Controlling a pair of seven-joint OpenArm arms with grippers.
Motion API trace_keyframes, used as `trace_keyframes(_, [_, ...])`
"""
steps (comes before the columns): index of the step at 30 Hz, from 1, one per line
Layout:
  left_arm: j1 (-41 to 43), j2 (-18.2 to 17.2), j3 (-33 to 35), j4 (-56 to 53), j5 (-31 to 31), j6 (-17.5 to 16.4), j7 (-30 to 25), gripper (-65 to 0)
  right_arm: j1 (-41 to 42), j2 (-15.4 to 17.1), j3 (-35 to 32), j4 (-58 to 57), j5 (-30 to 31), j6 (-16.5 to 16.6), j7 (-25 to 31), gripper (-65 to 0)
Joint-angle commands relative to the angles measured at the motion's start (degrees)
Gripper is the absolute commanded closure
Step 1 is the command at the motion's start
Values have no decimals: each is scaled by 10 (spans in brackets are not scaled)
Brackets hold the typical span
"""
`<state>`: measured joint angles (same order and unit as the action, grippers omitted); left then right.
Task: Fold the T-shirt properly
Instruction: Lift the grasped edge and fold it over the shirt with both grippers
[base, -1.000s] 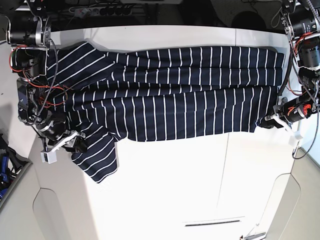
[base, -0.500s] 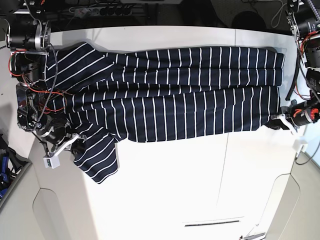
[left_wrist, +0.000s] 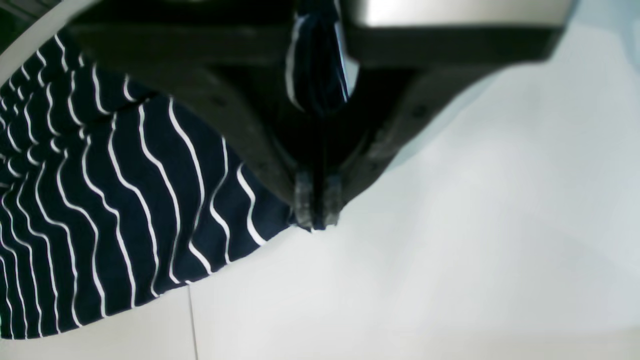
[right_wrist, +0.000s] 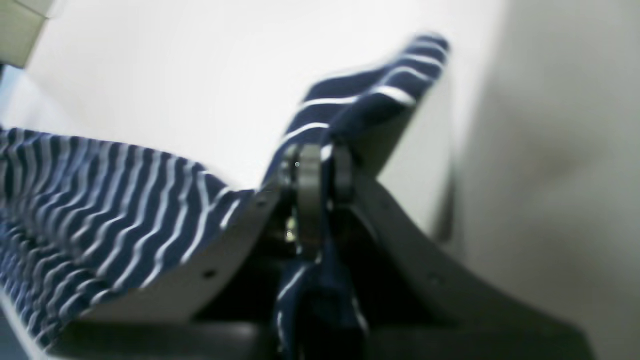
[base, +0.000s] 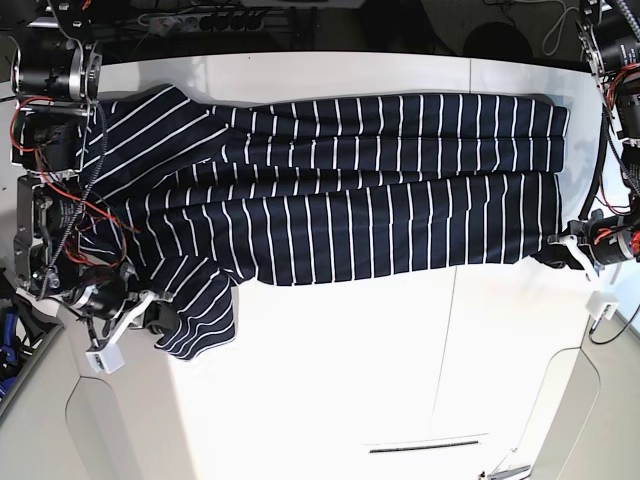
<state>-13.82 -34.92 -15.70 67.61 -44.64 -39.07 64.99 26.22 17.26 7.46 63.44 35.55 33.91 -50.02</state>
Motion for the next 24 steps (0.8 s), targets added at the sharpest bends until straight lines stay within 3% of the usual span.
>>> trace_keyframes(1, [-12, -13, -4, 14, -10, -2, 0, 0, 15, 5, 11, 18, 21, 4, -3, 0])
trace_keyframes(8, [29, -31, -4, 64, -26, -2, 13, 0, -22, 5, 79, 79, 80, 4, -61, 0])
trace_keyframes(17, [86, -79, -5, 87, -98, -2, 13, 0, -144, 10, 124, 214, 100, 6, -62, 0])
trace_keyframes(24, [96, -91, -5, 88, -122, -2, 19, 0, -233, 21, 160, 313, 121, 6, -64, 0])
